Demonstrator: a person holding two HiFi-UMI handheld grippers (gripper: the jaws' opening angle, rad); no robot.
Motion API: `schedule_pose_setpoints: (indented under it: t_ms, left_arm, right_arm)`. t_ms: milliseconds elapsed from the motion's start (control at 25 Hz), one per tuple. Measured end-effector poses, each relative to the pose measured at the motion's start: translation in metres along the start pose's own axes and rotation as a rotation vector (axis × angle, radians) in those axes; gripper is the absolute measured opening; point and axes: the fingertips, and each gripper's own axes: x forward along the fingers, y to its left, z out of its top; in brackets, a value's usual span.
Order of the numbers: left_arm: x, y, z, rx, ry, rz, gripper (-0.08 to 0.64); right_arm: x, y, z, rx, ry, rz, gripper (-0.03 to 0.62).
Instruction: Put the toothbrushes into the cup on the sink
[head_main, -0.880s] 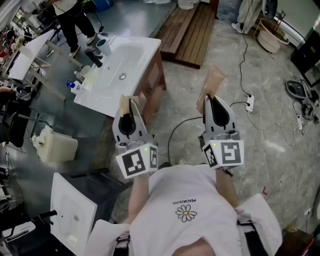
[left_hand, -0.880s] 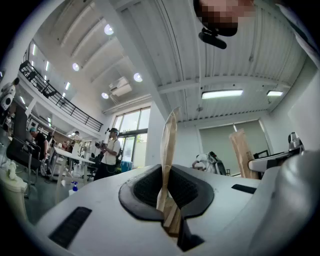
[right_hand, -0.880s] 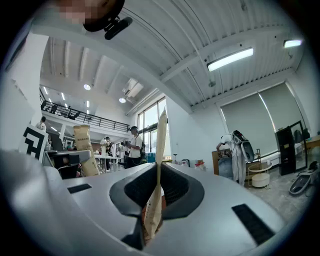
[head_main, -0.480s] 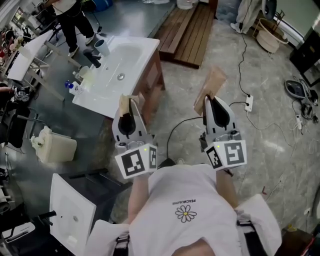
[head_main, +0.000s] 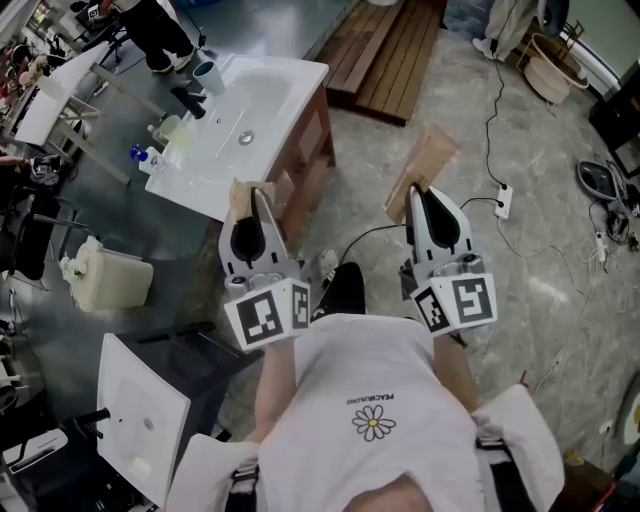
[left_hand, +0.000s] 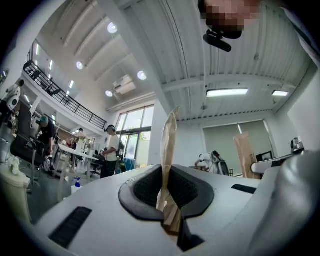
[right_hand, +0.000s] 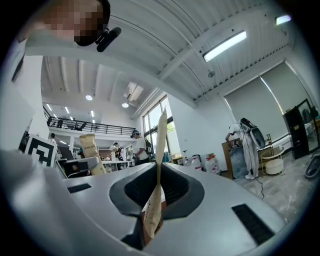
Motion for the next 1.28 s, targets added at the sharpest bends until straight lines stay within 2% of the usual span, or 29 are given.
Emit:
schedule_pose_setpoints:
  t_ms: [400,640,1000,1280]
  left_arm:
    - [0.057,0.007,-0.004,0.017,-0.041,-0.002,0.035]
    - [0.109,0.02,-0.01,0.031,-0.061,0.019,0.035]
    - [0.222,0.083,-0.021,0.034,-0.064,0.15,0.035]
    - [0.303,0.15,-0.013,0.05,-0.121,0.274,0.035]
  right_arm:
    - [0.052,0.003,-0.006,-0.031,-0.002,0.086,0.028]
    - [0.114,-0.006,0.0,-0.053,-0.07,0.122,0.028]
    - [0.27,-0.013,-0.016,-0.054,-0.023,0.256,0.028]
    - [0.407,0.013,-0.019,-0.092,-0.026,0.4,0.026]
